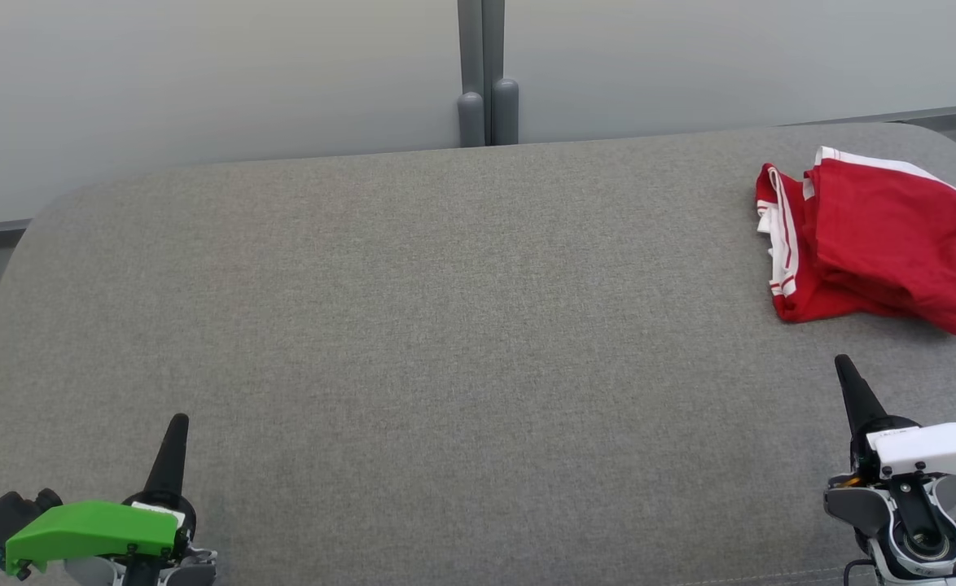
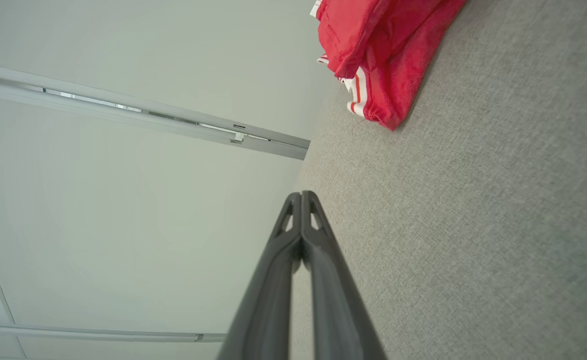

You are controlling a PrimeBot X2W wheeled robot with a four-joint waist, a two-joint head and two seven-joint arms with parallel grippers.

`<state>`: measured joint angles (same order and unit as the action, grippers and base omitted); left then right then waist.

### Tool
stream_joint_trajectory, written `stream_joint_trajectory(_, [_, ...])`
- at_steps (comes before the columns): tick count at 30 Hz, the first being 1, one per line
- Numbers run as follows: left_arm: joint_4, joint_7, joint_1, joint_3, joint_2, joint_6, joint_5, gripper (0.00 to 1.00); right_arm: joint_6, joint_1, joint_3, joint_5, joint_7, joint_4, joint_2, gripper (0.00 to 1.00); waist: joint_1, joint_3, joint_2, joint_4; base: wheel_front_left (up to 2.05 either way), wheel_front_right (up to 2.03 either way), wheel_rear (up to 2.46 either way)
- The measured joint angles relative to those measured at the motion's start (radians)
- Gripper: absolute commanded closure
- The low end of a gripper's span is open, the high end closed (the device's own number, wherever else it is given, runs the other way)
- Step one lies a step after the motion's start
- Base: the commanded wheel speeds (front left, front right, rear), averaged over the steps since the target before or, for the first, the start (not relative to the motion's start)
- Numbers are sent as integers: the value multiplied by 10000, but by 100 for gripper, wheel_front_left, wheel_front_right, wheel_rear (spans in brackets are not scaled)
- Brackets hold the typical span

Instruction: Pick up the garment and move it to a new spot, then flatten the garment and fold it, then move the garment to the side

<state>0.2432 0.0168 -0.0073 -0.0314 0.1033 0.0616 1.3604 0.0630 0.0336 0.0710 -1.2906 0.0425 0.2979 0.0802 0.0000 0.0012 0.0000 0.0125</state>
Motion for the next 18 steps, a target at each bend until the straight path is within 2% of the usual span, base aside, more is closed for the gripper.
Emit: stream_joint_trajectory(18, [209,543,-322,652,-351,443,2002,100,428,212,571,-2362,583,-58,-297,100,0,12,0,-102,0,0,0])
